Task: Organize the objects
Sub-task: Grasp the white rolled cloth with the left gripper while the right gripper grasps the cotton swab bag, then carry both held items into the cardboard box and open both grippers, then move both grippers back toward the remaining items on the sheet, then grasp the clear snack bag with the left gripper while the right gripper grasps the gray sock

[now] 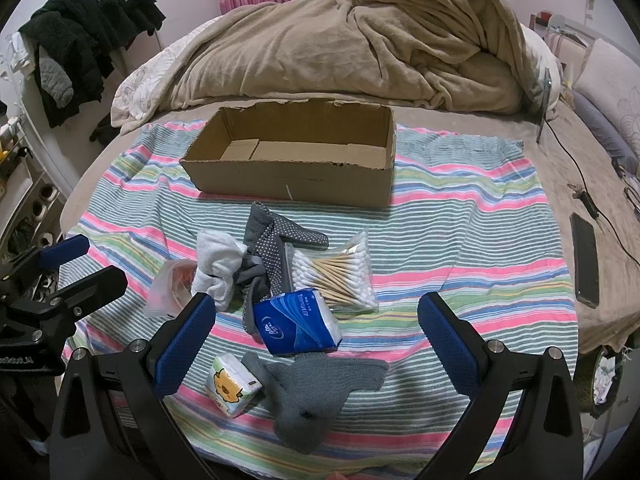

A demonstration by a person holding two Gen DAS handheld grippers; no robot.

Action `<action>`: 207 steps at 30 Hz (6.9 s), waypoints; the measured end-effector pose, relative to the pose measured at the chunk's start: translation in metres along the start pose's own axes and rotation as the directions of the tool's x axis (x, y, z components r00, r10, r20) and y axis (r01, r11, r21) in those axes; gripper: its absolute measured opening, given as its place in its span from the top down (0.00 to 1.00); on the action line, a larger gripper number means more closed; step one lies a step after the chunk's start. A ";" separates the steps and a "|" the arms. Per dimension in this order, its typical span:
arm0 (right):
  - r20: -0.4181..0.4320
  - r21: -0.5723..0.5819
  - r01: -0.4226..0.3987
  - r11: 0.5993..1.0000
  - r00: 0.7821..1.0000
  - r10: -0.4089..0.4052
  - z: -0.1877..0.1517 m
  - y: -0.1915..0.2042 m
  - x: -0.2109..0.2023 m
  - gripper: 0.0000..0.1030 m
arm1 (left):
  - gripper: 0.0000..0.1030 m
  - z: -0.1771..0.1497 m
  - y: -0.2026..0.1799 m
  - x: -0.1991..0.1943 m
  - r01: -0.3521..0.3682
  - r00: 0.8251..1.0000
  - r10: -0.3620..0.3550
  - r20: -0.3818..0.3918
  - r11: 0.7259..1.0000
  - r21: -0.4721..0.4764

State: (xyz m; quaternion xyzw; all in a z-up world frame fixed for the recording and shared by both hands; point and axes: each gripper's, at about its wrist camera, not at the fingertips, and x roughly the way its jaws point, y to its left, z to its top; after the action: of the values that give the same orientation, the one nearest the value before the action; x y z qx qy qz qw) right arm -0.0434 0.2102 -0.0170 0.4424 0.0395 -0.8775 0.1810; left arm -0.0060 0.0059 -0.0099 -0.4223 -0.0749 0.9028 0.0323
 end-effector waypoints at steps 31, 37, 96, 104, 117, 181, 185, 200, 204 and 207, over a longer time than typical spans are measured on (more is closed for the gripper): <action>-0.121 0.032 -0.005 0.999 0.993 0.009 0.014 -0.039 0.081 0.00 | 0.16 0.001 -0.010 0.108 0.058 0.978 -0.044 -0.202 0.996 0.067; -0.149 0.031 -0.018 0.999 0.989 0.023 0.016 -0.041 0.101 0.00 | 0.26 0.003 -0.011 0.119 0.063 0.976 -0.042 -0.215 0.994 0.092; 0.099 -0.031 -0.108 0.994 0.989 0.111 0.106 -0.043 0.041 0.36 | 0.63 0.096 -0.008 0.061 0.142 0.989 -0.143 0.035 0.989 0.053; 0.113 -0.052 -0.121 0.991 0.986 0.126 0.129 -0.038 0.053 0.36 | 0.63 0.120 -0.007 0.076 0.161 0.985 -0.164 0.057 0.986 0.043; 0.107 -0.028 -0.126 0.992 0.986 0.129 0.155 -0.044 0.090 0.36 | 0.63 0.143 0.000 0.116 0.176 0.982 -0.175 0.064 0.984 0.001; 0.064 -0.007 -0.084 0.996 0.994 0.084 0.066 -0.038 0.036 0.11 | 0.23 0.051 0.006 0.047 0.052 0.998 -0.052 0.017 0.999 0.000; 0.043 -0.010 -0.082 0.997 0.996 0.082 0.050 -0.036 0.034 0.11 | 0.23 0.036 0.009 0.047 0.046 0.999 -0.046 -0.005 0.999 -0.008; -0.069 -0.036 -0.088 0.995 0.994 0.085 -0.011 -0.023 0.044 0.11 | 0.23 -0.011 0.022 0.052 0.027 0.995 -0.029 -0.096 0.999 -0.017; -0.101 -0.040 -0.095 0.995 0.991 0.091 -0.023 -0.021 0.049 0.11 | 0.23 -0.020 0.023 0.058 0.023 0.992 -0.026 -0.121 0.999 -0.023; -0.124 -0.058 -0.095 0.994 0.988 0.087 -0.033 -0.018 0.050 0.11 | 0.23 -0.025 0.023 0.063 0.021 0.990 -0.024 -0.139 1.000 -0.021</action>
State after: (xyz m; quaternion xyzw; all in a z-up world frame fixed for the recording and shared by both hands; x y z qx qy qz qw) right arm -0.0512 0.2203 -0.0781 0.4903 0.0580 -0.8381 0.2321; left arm -0.0269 -0.0061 -0.0775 -0.4837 -0.0860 0.8699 0.0433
